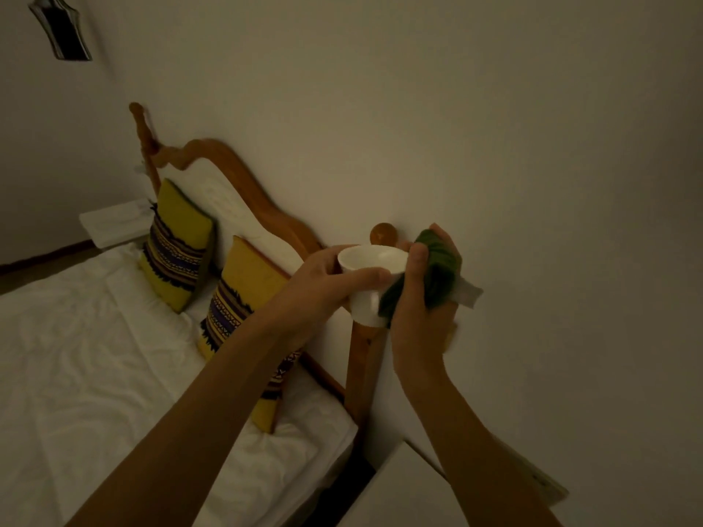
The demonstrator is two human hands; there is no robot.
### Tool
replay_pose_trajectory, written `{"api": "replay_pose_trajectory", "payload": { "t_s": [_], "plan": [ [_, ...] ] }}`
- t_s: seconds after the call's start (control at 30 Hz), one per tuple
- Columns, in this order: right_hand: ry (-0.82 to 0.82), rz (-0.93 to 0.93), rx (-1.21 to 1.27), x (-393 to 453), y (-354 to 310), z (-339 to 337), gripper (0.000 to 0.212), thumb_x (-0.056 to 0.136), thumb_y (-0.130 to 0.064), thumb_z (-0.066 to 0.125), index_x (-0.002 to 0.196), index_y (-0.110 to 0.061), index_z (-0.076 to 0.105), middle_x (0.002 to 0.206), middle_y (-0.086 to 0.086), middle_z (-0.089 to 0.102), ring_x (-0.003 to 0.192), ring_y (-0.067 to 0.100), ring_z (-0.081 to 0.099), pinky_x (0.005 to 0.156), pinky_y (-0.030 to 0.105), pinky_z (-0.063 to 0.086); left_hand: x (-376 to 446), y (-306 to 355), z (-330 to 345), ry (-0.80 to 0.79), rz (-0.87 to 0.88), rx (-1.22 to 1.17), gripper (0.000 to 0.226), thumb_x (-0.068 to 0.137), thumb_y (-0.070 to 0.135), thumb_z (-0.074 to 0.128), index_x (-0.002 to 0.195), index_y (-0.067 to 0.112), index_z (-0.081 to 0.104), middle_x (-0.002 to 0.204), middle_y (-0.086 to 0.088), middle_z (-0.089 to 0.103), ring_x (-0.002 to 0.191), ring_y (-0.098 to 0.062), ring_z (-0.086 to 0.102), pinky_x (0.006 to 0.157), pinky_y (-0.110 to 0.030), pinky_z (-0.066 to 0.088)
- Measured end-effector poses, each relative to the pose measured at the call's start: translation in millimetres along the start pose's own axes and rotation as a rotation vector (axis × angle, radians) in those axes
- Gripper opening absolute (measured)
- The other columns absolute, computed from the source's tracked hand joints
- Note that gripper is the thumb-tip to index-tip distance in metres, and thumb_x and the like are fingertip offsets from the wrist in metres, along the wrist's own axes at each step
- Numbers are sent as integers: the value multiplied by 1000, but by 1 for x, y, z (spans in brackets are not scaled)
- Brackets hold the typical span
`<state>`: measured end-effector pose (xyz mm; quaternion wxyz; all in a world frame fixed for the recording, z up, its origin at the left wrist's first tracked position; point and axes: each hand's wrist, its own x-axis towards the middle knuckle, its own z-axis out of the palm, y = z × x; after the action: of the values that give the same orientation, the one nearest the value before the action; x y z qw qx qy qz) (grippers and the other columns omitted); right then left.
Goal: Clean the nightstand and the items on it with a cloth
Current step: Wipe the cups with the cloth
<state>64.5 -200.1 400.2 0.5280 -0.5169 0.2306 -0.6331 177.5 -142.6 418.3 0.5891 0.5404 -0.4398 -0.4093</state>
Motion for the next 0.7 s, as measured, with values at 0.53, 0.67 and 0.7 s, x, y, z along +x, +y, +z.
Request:
{"api": "replay_pose_trajectory", "payload": {
  "t_s": [0.53,0.67,0.7],
  "plan": [
    [-271,493,424,4,10,-6,34,104,-32,47,91,-33,79,100,-1,78,95,19,75,74,32,62,-27,-5,-7,21,293,207,85,67,-9,85,138,17,46,138,5,54,125,-11,55,90,-24,54],
    [-220,711,542,-13,22,-10,36,97,-46,55,119,-24,74,124,11,72,112,29,70,84,42,61,-23,-17,-11,88,286,94,85,64,-10,84,137,13,48,135,0,58,123,-15,57,88,-28,55],
    [-225,767,572,-15,23,-12,41,97,-49,54,121,-22,73,124,13,71,110,30,71,84,43,61,-23,-20,-10,129,262,44,85,61,-3,86,135,15,49,128,4,61,119,-12,59,84,-26,55]
  ]
}}
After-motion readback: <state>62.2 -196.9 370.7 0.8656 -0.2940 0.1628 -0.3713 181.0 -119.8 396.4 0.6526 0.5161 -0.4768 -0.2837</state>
